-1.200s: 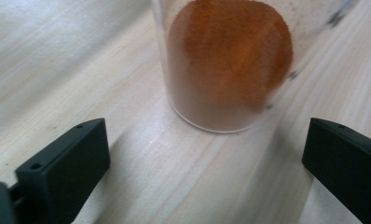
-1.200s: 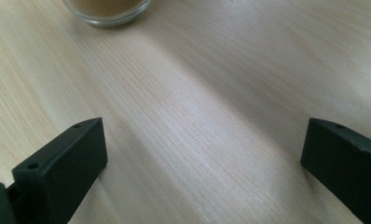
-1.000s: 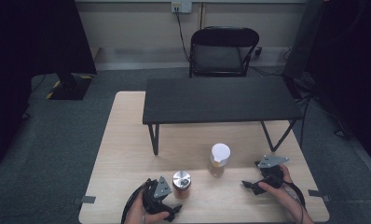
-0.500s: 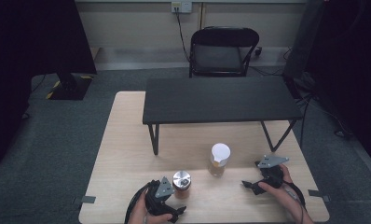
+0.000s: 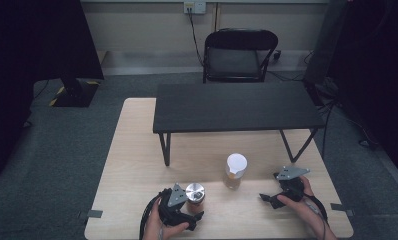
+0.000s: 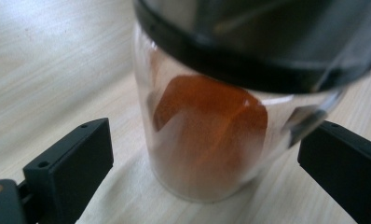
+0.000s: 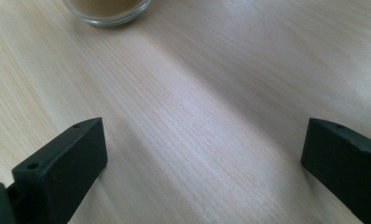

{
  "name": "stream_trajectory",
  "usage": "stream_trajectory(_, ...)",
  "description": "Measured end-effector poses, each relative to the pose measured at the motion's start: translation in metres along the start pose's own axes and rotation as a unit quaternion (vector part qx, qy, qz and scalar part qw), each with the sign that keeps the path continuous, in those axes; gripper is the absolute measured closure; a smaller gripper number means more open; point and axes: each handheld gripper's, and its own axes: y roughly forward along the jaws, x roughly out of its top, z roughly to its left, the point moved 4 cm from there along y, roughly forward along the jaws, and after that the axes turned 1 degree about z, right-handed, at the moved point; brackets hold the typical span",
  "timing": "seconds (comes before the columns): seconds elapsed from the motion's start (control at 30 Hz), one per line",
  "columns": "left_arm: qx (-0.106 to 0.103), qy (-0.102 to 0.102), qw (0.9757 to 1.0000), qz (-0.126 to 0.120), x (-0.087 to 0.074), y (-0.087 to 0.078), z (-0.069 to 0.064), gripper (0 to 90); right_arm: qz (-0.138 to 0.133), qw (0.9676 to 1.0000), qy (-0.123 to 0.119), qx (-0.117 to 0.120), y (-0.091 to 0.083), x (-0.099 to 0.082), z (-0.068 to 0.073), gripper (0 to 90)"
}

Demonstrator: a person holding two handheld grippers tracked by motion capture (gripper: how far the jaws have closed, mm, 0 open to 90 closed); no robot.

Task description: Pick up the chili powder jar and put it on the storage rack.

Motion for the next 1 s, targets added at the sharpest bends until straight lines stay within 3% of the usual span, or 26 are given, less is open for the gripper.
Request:
stream_trajectory(0.17,0.018,0.003,0.9998,-0.003,0.0019,0.003,-0.0048,7.0,0.0,1.0,0.0,0.0,0.0,0.0,-0.0002,0.0)
stream_trajectory(0.7,0.018,0.01,0.9997,-0.015,0.0028,0.0079,-0.0104,18.7,0.0,1.0,-0.001,0.001,0.0001,0.0001,-0.0003,0.0)
stream_trajectory(1.0,0.02,0.018,0.9996,-0.01,0.004,0.0108,-0.0118,25.2,0.0,1.0,-0.001,0.001,0.0001,0.0001,-0.0003,0.0)
